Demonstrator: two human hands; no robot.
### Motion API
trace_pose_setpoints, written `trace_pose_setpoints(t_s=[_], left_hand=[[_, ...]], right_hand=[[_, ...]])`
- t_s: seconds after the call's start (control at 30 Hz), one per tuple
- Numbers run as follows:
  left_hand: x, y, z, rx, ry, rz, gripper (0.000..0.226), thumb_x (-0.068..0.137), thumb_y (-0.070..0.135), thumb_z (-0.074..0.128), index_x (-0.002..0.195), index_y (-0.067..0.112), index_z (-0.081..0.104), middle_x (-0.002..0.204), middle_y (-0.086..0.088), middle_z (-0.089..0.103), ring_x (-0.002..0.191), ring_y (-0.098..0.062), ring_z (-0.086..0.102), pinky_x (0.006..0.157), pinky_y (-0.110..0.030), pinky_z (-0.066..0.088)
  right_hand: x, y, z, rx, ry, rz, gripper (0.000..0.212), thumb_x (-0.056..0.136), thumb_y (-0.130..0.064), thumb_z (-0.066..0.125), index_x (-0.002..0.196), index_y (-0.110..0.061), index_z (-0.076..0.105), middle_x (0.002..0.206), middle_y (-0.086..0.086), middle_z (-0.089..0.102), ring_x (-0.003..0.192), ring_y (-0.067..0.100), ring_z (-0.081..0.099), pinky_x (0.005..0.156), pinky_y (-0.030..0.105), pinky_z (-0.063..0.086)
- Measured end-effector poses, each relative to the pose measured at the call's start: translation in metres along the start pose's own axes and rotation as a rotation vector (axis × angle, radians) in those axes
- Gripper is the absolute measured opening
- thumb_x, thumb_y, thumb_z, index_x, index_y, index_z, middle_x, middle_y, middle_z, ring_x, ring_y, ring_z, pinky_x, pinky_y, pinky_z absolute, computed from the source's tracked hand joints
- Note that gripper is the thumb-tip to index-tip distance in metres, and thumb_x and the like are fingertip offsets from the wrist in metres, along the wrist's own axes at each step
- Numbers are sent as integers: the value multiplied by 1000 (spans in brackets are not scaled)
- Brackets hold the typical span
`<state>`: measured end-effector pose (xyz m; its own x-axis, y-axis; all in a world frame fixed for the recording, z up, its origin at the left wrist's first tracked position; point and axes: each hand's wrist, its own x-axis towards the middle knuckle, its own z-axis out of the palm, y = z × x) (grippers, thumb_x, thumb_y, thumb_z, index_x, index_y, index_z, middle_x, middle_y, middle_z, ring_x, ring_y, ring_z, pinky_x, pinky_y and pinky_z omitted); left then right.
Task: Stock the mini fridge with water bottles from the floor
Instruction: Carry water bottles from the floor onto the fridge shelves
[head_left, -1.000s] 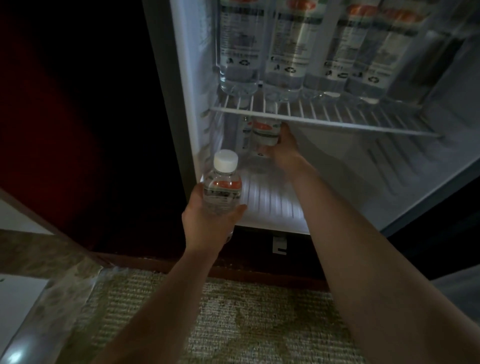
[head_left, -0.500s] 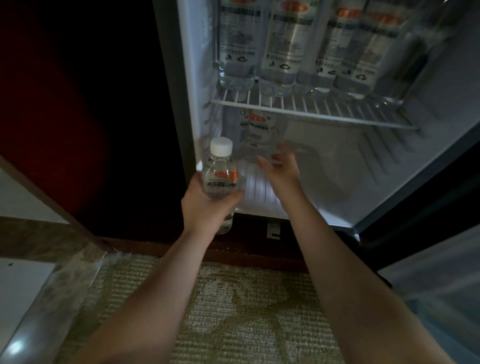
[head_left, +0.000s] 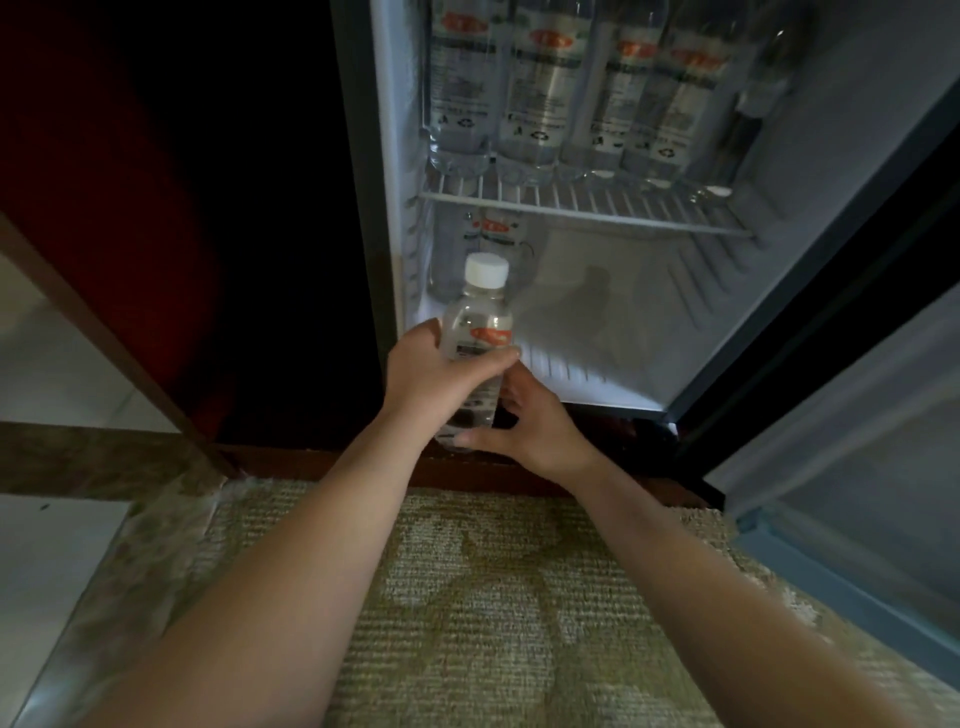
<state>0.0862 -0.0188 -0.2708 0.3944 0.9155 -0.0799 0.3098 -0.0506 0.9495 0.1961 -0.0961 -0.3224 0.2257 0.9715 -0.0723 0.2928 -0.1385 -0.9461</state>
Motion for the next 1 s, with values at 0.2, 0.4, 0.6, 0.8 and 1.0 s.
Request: trace_pose_setpoints(t_s=[0.2,0.4,0.6,0.8,1.0], left_hand=[[-6,12,7,85,-100,59,28,69,38,81,78,34,55,77,16,62,75,5,60,66,-11,48],[12,-4,3,14,-65,-54,77,77,48,70,142,20,39,141,1,45,129,-17,44,99,-28,37],[29,-41,-4,-5,-48,-193,65,84,51,60,139,22,43,140,2,47,117,-16,50,86,-27,35],[46,-53,6,-13,-39,-229,57,85,50,60,134,23,51,136,1,50,118,-17,51,84,-27,35],[55,-63,7,-36,-32,-259,49,86,47,58,129,25,55,136,2,52,123,-18,49,86,-28,35]], right_hand=[[9,9,6,95,195,-16,63,64,-17,87,112,-31,50,107,-9,66,99,1,65,84,26,54],[40,36,-28,106,374,85,74,57,-30,88,120,-22,51,112,-3,66,104,15,65,91,43,54],[95,48,-63,33,555,133,69,62,-17,87,116,-17,45,105,0,64,95,21,67,74,38,58],[140,55,-79,-10,548,137,62,71,-15,81,123,-18,47,100,-4,62,84,12,60,69,27,49],[171,74,-98,-22,495,168,43,49,-30,84,87,-41,65,95,-6,73,90,15,70,81,47,58]])
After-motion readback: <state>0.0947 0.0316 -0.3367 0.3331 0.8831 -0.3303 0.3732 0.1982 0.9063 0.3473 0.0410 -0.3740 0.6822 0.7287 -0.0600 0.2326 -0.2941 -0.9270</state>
